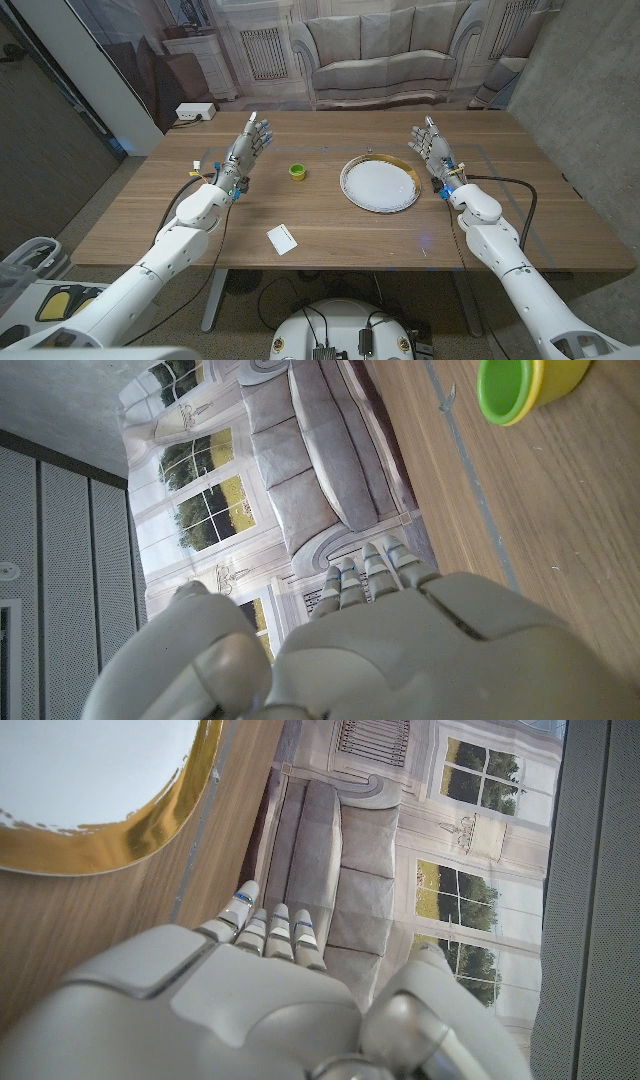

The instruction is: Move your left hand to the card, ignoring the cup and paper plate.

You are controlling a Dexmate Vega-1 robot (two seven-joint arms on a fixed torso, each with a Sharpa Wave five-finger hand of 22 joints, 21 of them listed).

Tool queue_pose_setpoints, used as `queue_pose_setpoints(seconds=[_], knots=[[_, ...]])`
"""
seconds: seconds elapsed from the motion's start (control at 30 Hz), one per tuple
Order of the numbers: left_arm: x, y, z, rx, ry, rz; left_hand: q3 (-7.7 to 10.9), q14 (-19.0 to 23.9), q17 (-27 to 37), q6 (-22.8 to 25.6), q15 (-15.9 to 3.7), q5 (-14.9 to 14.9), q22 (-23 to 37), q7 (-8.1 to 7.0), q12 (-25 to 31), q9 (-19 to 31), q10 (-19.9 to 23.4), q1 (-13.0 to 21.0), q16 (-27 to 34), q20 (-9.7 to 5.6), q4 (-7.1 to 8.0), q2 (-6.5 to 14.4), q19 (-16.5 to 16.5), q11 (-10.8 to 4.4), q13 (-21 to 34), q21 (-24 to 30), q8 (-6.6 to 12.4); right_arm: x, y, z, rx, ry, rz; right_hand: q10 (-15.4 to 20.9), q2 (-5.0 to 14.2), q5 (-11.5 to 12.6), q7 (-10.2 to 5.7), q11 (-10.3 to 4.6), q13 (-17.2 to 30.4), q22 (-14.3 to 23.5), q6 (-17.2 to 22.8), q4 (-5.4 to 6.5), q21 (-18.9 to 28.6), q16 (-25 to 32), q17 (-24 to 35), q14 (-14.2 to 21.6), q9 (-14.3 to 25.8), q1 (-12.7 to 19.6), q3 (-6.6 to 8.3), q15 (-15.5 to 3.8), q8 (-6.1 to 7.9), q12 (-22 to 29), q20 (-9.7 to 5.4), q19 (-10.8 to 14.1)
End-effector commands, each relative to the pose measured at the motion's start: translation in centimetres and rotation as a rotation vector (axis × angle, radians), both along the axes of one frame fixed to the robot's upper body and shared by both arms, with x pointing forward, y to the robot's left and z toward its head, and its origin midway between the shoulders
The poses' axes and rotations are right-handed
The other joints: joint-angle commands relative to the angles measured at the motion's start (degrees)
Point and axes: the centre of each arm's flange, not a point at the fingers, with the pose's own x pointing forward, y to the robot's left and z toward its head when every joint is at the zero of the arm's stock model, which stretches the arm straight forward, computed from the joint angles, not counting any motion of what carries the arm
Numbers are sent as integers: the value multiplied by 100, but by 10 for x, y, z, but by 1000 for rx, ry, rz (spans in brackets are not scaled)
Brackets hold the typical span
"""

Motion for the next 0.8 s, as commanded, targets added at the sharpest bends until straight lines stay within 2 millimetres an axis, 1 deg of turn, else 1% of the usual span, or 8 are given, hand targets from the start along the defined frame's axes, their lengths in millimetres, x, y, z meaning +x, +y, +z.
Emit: queue_pose_setpoints(seconds=[0.03,0.5,0.8], knots=[[-5,7,-3,17,-34,-28,-1,46,15,61,-6,23,25,15,43,9,75,19,45,-257,-24,41,50,-1,24,-5,51,-6,2,-4,14,-9,-18,51,11,5,-32,12,1,10,23,1,-27,16,25,33,12,-22,-9,2,11,25,-70,57],[-29,16,-7,33,-73,0,-11,86,16,119,-7,24,26,23,42,9,114,41,43,-244,-35,58,68,-5,24,-15,54,-13,2,2,13,-22,1,71,13,4,-45,10,1,11,34,-3,-72,9,25,44,12,-29,-19,8,9,20,-56,54],[-42,22,-17,26,-77,8,-19,109,16,145,7,24,28,29,38,9,133,53,40,-232,-41,66,72,10,25,-24,52,-21,3,3,7,-25,-5,100,17,4,-54,14,2,12,44,-5,-100,6,25,52,12,-33,-24,9,9,23,-52,59]])
